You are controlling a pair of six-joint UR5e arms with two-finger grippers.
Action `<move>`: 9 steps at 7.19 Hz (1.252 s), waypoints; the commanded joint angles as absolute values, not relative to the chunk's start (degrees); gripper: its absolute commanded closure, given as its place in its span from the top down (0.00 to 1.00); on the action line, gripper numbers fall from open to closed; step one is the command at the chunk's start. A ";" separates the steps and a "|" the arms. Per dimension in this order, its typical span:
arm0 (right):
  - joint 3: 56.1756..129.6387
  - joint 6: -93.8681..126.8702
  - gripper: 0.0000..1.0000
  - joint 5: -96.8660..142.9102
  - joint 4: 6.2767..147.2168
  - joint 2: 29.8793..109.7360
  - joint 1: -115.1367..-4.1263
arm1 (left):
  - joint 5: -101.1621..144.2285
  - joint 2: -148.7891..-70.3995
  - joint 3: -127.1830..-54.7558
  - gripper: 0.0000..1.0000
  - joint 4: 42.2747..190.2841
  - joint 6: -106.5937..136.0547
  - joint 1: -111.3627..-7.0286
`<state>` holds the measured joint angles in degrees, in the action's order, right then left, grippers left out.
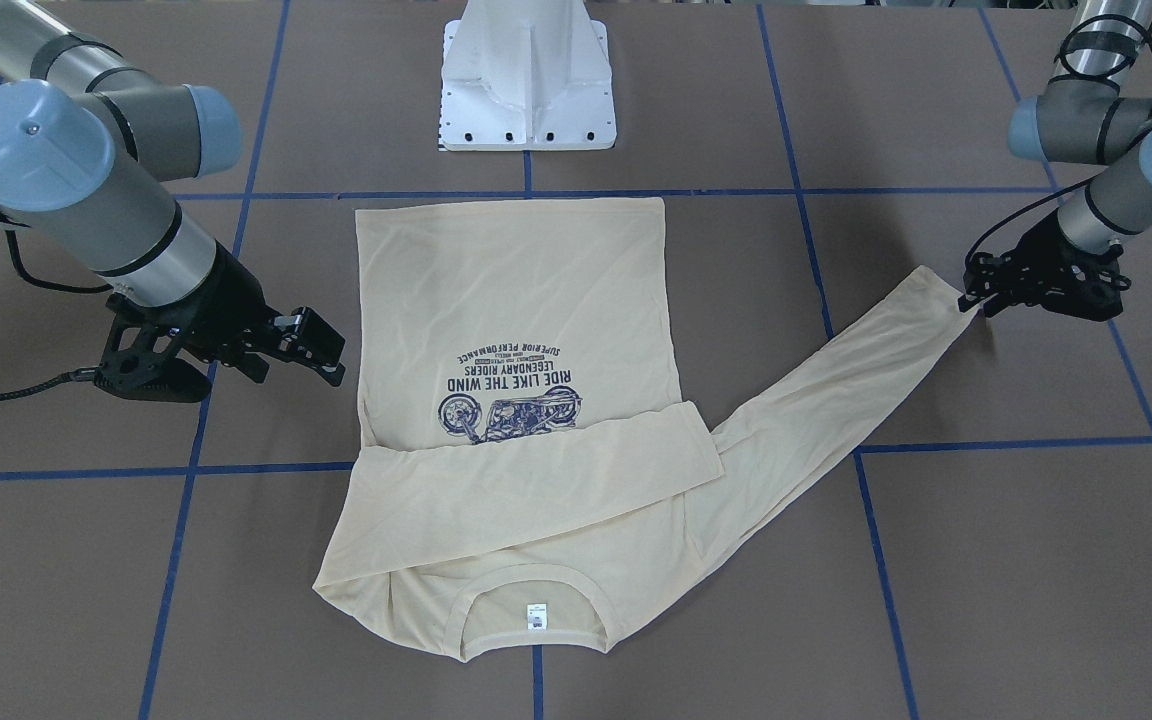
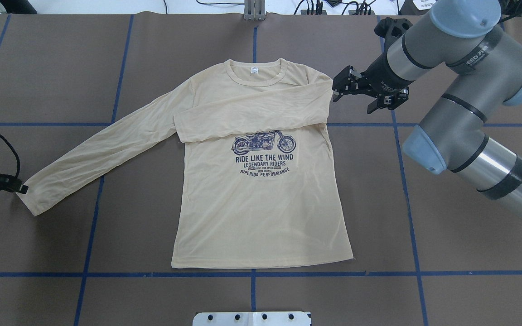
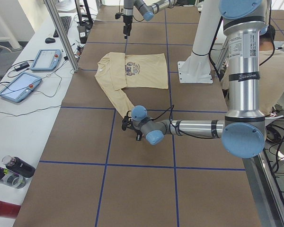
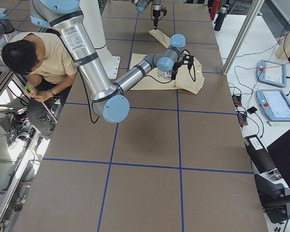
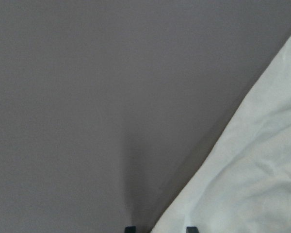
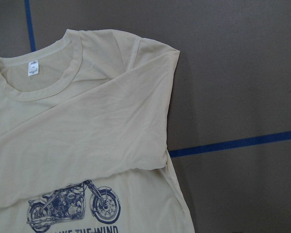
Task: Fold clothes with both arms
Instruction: 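Grasp the other sleeve cuff with the left gripper while the right gripper withdraws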
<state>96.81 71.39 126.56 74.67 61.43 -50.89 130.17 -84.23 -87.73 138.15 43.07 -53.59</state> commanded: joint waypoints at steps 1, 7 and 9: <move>96.86 71.46 0.93 126.56 74.71 61.26 -50.89 | 130.25 -83.68 -87.71 0.34 138.34 43.07 -53.61; 97.47 71.46 0.93 127.09 74.71 61.70 -51.76 | 138.92 -83.32 -94.72 0.00 137.90 43.68 -54.57; 99.48 70.84 0.92 128.05 74.97 65.54 -54.66 | 137.47 -87.60 -100.17 0.00 137.64 56.07 -54.32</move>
<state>98.23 71.23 127.50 74.92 63.06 -53.16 137.79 -84.94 -97.18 137.73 48.24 -54.39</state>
